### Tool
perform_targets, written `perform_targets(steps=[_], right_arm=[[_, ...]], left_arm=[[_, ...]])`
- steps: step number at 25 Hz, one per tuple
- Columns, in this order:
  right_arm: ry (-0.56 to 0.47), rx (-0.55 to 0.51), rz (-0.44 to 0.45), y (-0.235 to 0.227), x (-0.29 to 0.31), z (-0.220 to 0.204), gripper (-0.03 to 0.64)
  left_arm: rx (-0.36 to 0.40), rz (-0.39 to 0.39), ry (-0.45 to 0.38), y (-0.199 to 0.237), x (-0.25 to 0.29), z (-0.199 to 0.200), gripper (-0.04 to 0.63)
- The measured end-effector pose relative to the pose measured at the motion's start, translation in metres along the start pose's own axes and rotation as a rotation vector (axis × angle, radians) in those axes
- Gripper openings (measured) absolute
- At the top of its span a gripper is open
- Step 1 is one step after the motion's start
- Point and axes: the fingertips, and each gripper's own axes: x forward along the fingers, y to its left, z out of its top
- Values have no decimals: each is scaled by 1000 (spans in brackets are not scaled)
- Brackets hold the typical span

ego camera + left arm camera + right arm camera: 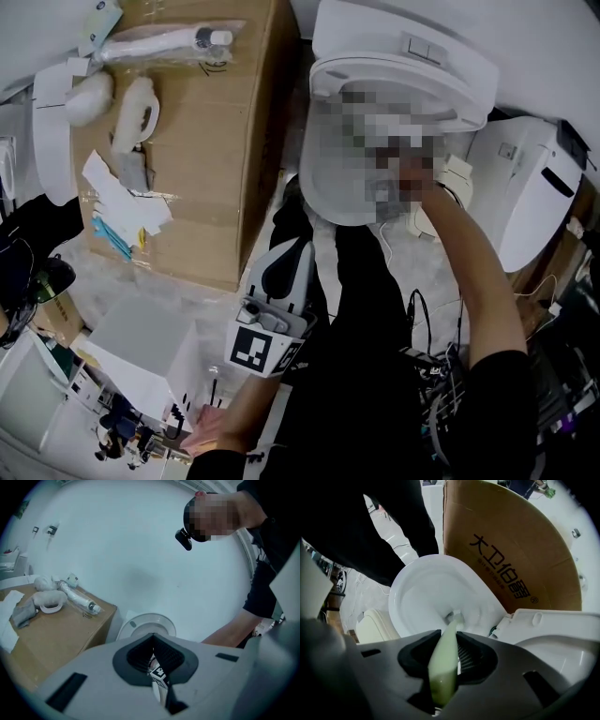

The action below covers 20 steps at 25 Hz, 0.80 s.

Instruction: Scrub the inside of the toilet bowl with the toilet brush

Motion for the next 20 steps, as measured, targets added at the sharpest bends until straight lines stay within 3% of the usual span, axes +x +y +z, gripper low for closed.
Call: perform_targets(steps=[3,5,13,17,20], right_arm=[[-6,132,3,3,-10,2,112],[-23,278,6,8,-21,2,112],[-255,1242,22,25,-116,3,112],[-365,1571,-28,33,-189,1,112],[-448,1704,-86,42,-253,1,112]], left_arm=[[-1,-11,2,-1,-5,4,9],[8,-26,5,-3,-7,9,8],[95,-97,8,-19,-13,50,9],[131,-137,11,-31,-14,76,8],[165,-149,2,-45,-17,96,8]])
